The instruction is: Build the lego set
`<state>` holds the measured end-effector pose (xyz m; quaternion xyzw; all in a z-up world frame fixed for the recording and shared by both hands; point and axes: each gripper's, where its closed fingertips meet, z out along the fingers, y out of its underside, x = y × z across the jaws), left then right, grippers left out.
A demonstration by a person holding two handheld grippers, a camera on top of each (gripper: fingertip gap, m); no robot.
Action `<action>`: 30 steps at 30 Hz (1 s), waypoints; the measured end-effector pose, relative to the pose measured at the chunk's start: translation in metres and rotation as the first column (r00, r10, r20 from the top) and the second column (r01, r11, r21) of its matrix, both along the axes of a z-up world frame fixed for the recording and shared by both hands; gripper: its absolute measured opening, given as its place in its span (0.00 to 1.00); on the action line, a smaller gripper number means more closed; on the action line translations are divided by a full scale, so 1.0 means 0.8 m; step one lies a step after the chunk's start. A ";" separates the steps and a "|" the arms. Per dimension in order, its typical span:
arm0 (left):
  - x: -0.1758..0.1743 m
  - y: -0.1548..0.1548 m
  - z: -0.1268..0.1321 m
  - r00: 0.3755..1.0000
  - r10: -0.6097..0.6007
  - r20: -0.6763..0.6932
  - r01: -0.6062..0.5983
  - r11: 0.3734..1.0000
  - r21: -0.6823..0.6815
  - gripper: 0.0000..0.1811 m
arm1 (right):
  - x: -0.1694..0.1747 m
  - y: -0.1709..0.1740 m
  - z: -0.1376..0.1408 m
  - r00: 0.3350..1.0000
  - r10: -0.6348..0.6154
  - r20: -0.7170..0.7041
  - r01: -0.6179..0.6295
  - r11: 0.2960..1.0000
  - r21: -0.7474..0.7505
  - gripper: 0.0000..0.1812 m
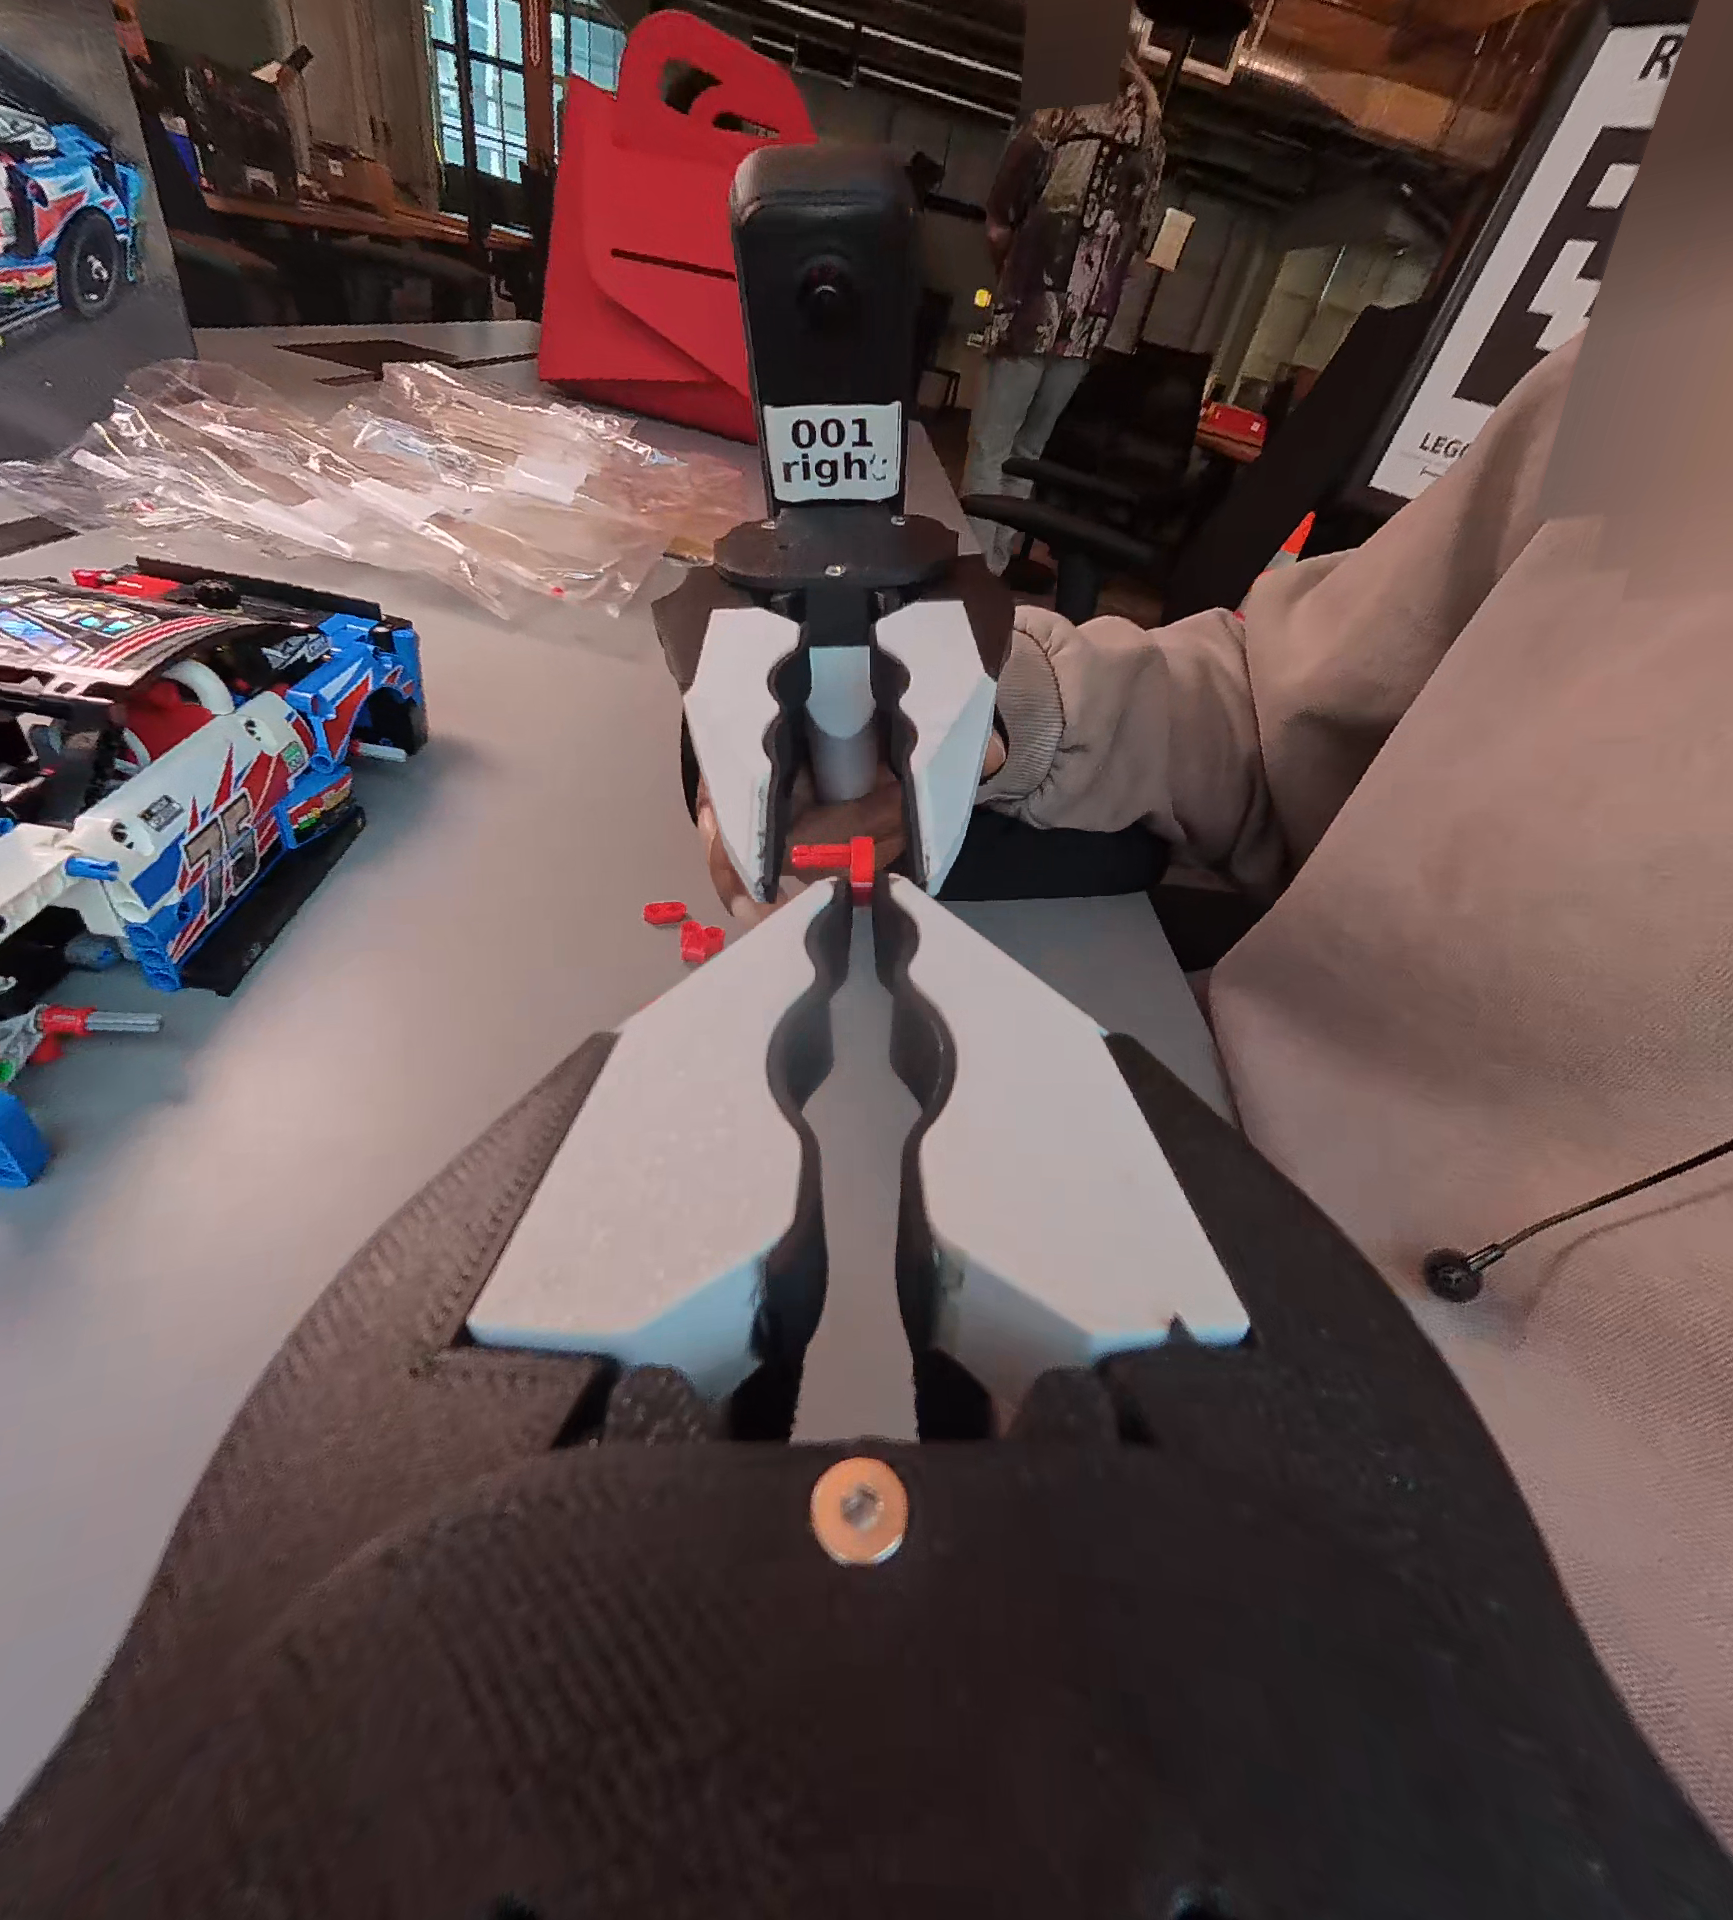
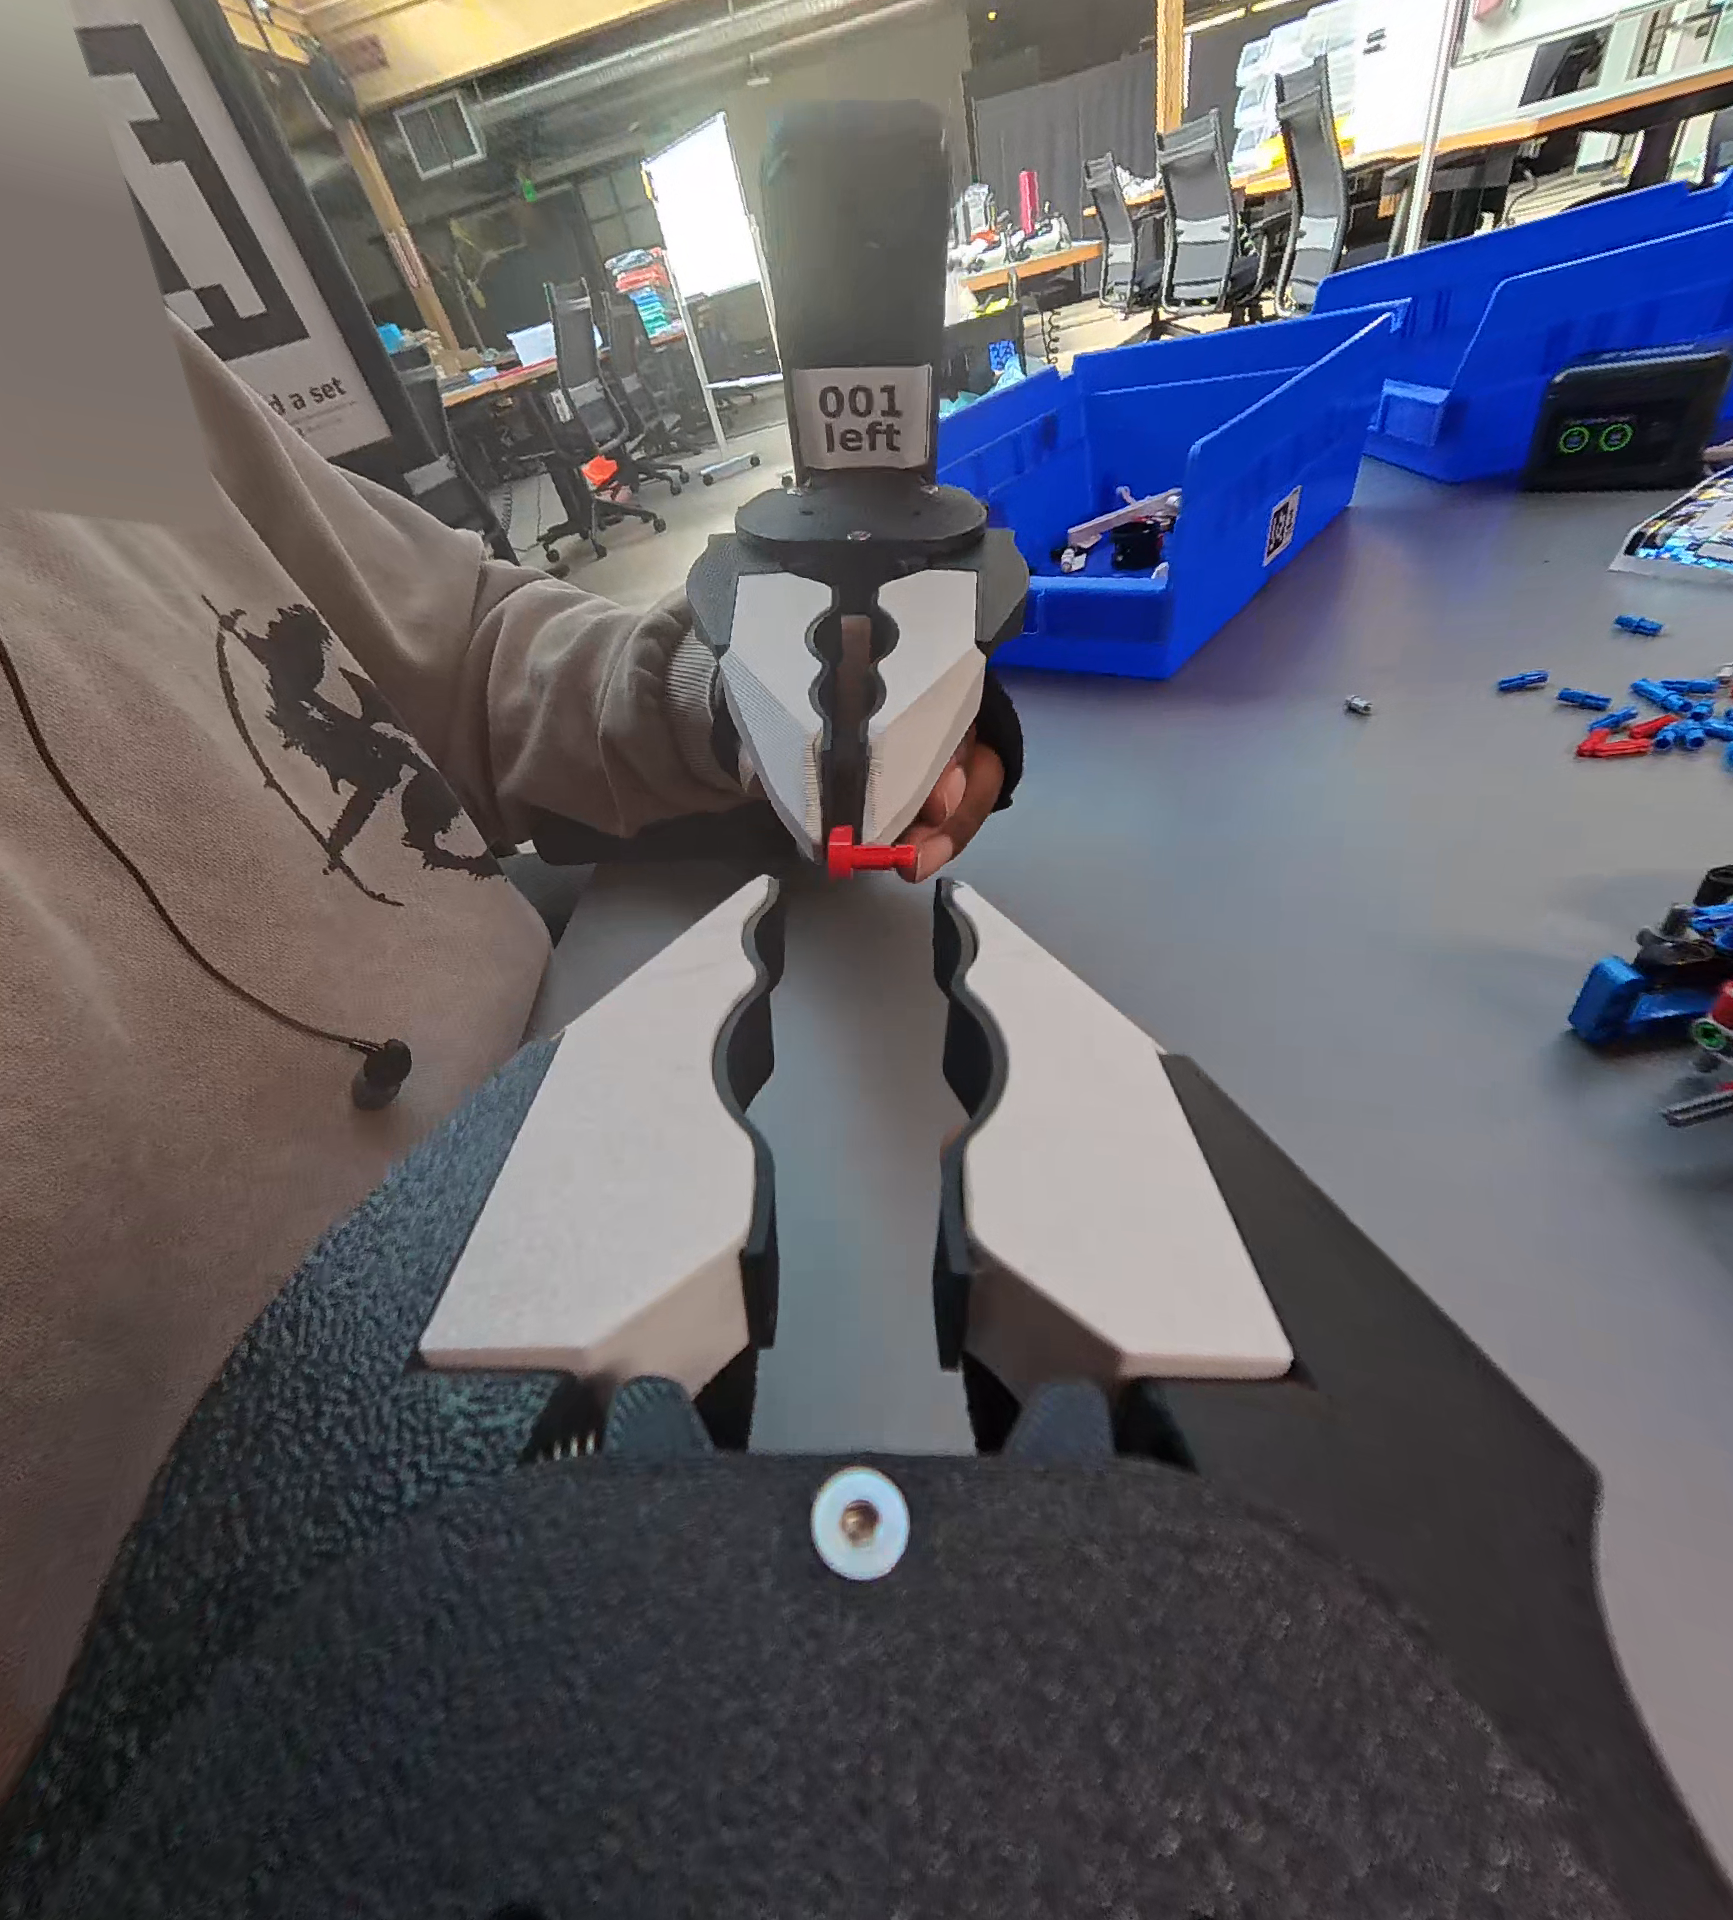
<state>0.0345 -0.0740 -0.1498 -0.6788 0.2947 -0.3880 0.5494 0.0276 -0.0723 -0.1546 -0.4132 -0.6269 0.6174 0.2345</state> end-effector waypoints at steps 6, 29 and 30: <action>0.000 0.005 -0.016 0.966 0.098 -0.239 -0.057 0.983 0.173 0.01 | 0.001 0.000 -0.004 0.995 0.029 0.093 -0.019 0.993 -0.113 0.14; 0.005 0.008 -0.021 0.992 0.050 -0.117 -0.047 0.999 0.023 0.07 | 0.004 0.002 -0.008 1.000 -0.002 -0.027 0.004 0.996 0.084 0.01; 0.006 0.008 -0.025 0.992 0.042 -0.120 -0.040 0.999 0.012 0.07 | 0.004 0.002 -0.010 1.000 -0.003 -0.024 0.005 0.996 0.092 0.01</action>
